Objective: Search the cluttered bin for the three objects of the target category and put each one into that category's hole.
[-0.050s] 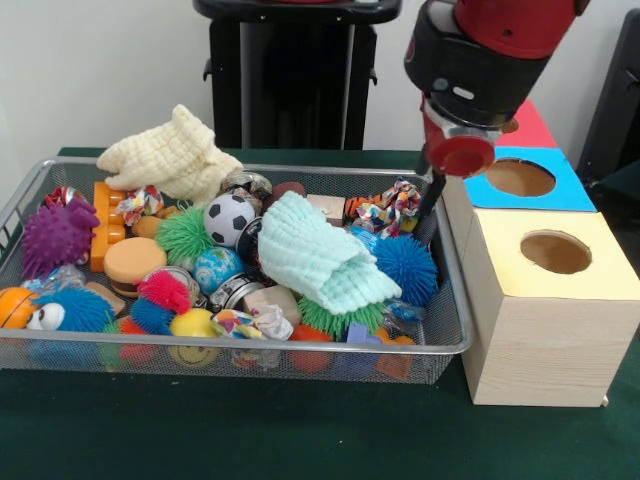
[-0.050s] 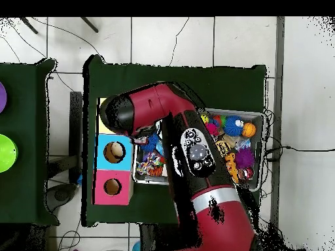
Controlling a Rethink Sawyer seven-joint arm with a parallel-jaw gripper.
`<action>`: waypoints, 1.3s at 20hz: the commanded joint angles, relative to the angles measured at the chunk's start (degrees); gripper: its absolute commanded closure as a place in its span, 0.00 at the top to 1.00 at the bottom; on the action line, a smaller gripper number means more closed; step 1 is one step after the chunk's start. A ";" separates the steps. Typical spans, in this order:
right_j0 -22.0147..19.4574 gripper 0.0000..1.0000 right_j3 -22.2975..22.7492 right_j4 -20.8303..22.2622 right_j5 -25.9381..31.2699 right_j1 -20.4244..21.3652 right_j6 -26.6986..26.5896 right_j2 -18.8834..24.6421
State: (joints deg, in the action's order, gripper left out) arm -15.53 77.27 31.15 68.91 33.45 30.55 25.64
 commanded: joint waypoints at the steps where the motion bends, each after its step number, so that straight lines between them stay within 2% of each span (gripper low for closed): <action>1: -0.13 1.00 5.39 1.05 3.09 -3.41 6.60 -3.66; 4: 0.15 1.00 4.69 2.98 2.49 -3.97 5.64 -4.75; 11: 0.27 1.00 3.78 3.11 0.96 -5.54 5.03 -5.40; 19: -1.75 1.00 7.22 1.30 -2.68 -6.01 5.07 -5.18; 26: -1.31 1.00 7.25 0.77 -2.21 -8.09 5.46 -5.09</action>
State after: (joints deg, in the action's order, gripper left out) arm -15.42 79.95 31.41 68.88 29.64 30.55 21.25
